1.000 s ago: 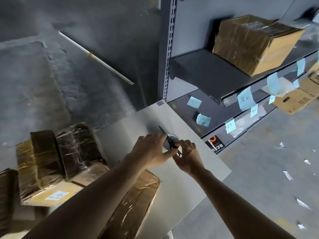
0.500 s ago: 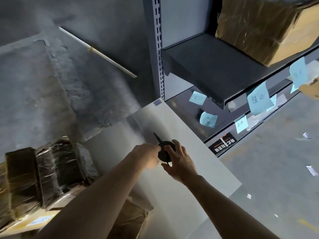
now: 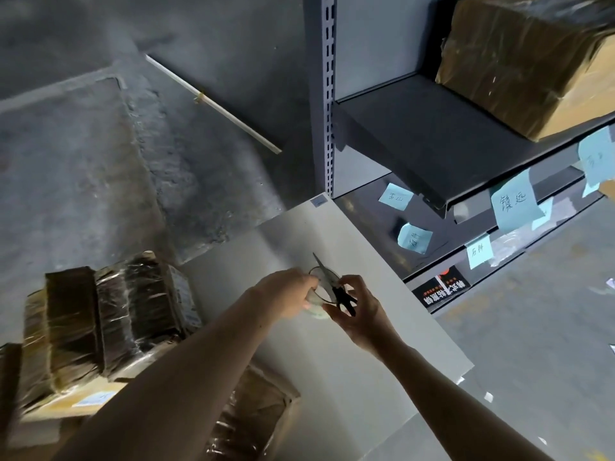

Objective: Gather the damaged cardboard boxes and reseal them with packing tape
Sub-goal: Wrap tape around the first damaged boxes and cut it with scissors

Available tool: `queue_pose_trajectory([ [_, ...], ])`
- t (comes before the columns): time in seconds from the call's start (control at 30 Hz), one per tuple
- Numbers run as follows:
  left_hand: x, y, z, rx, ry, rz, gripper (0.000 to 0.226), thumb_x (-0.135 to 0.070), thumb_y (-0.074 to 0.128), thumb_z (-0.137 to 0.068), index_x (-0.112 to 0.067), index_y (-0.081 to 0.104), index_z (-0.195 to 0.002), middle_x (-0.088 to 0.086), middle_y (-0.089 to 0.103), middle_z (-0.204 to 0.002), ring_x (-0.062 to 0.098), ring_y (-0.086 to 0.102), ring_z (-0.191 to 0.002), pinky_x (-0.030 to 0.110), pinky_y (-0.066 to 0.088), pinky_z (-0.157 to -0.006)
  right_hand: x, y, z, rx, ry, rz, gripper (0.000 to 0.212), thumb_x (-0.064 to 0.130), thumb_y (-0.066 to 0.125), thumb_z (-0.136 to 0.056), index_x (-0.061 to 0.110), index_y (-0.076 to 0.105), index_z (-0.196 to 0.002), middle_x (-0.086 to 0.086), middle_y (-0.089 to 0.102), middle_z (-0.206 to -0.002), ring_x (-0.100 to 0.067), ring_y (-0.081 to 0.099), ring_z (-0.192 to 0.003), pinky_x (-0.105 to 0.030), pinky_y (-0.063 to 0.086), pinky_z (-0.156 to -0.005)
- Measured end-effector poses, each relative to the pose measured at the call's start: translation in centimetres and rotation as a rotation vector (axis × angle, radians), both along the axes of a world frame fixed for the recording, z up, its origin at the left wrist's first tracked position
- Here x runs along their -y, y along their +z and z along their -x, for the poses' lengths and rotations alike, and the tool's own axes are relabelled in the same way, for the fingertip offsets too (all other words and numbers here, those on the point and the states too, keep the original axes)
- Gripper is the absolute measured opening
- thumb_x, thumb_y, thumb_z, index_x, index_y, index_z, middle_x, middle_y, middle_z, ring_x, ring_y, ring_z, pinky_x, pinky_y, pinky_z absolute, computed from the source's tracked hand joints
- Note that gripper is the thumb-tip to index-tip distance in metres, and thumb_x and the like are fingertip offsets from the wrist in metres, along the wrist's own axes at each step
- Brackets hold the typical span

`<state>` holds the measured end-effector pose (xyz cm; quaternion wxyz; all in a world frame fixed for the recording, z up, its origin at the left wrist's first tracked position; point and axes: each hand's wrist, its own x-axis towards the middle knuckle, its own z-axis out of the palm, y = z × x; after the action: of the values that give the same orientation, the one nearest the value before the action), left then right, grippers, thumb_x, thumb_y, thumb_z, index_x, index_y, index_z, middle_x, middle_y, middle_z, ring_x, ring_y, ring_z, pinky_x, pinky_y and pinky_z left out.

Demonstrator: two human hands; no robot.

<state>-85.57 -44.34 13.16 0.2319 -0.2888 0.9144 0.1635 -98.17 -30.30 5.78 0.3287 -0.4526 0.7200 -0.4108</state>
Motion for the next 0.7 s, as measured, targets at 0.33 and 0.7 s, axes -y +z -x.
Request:
queue_pose_trajectory([
  [0.33, -2.2, 2.2, -3.1, -0.098, 0.113, 0.026, 0.03, -0.028, 0.06, -0.096, -0.017, 0.056, -0.124, 0.012, 0.055, -0.116, 0.032, 0.062, -0.103, 0.029, 0.041, -0.075, -4.1, -1.4, -3.1, -0.245, -0.225, 0.086, 0.048, 0.009, 0.074, -0.085, 0.007, 0.049, -0.126, -0.002, 0.056, -0.104, -0.022, 0.052, -0.098, -0.038, 0.049, -0.087],
  [0.7, -4.7, 6.5, -8.0, -0.421, 0.134, 0.114, 0.032, -0.02, 0.069, -0.091, -0.016, 0.061, -0.121, 0.013, 0.062, -0.113, 0.027, 0.062, -0.099, 0.026, 0.039, -0.075, -10.4, -4.9, -10.6, -0.539, -0.126, -0.217, 0.06, 0.019, 0.081, -0.079, 0.006, 0.056, -0.132, -0.012, 0.058, -0.113, -0.035, 0.056, -0.099, -0.047, 0.054, -0.081],
])
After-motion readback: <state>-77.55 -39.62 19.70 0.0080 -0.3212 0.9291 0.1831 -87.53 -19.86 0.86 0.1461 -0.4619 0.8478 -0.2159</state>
